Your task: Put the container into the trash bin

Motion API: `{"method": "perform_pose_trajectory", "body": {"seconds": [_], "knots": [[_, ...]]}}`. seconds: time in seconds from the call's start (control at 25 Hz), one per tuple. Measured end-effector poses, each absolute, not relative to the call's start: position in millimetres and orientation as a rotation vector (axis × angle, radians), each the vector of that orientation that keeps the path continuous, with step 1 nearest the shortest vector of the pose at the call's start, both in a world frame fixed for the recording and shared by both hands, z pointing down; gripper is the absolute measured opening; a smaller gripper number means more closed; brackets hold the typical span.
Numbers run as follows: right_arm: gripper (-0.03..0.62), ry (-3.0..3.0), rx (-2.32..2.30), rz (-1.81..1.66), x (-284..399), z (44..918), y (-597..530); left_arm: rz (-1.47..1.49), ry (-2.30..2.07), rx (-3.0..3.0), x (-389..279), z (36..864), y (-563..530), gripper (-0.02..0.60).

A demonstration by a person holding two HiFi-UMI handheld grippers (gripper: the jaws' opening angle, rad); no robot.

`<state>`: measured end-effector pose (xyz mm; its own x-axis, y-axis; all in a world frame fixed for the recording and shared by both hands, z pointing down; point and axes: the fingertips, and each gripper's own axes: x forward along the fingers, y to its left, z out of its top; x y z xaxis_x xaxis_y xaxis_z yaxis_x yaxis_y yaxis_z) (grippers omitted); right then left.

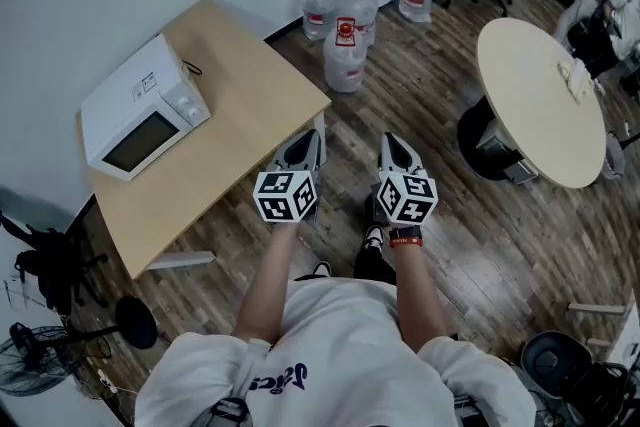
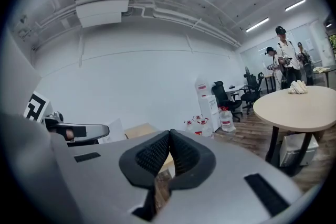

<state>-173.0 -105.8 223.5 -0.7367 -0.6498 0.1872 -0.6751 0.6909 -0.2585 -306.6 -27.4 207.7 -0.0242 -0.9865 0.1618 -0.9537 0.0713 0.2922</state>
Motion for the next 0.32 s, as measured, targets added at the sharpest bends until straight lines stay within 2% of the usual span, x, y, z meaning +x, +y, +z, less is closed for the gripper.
{"method": "perform_pose_trajectory", "body": {"seconds": [0.16, 0.32], "knots": [[0.014, -2.706, 1.123, 0.567, -139.9, 286.0, -132.4, -0.071, -1.943, 1.911, -280.5, 266.5, -58.9, 0.018], [0.014, -2.522, 1.136, 0.747, -91.9, 395.2, -189.8, 0.017, -1.793, 1.829, -248.9, 360.5, -109.4, 0.019]]}}
